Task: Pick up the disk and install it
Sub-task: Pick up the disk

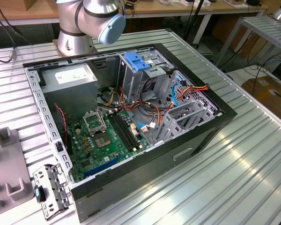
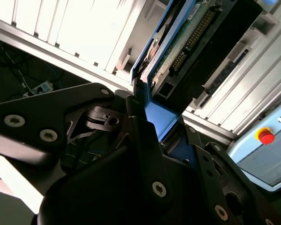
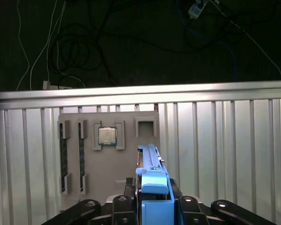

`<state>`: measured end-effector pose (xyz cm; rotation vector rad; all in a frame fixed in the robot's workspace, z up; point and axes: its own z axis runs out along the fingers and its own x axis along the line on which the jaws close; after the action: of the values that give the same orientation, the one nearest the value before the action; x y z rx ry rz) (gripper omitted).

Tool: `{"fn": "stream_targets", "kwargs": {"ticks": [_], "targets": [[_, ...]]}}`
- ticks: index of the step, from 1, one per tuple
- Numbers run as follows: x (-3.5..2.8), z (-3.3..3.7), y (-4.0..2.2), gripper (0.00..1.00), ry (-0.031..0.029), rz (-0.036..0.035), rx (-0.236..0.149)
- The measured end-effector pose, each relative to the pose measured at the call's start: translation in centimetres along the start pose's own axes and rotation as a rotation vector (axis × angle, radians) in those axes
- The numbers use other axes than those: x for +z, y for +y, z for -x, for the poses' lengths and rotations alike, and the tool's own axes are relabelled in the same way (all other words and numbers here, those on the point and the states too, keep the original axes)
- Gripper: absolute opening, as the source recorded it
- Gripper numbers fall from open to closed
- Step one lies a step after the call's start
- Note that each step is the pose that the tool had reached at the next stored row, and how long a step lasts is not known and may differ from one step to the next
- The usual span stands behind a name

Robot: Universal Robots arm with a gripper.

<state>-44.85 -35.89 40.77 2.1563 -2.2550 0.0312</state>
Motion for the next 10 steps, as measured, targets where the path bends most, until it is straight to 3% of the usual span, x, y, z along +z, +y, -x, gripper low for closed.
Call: {"fn": "stream_targets", "kwargs": {"ticks": [5,10], "targets": [[-0.11,0.0,-0.02,0.37,-0.0001,-0.0003,0.0],[-1.31,-0.04,-0.02,0.37,0.0,0.0002,0.0]]}}
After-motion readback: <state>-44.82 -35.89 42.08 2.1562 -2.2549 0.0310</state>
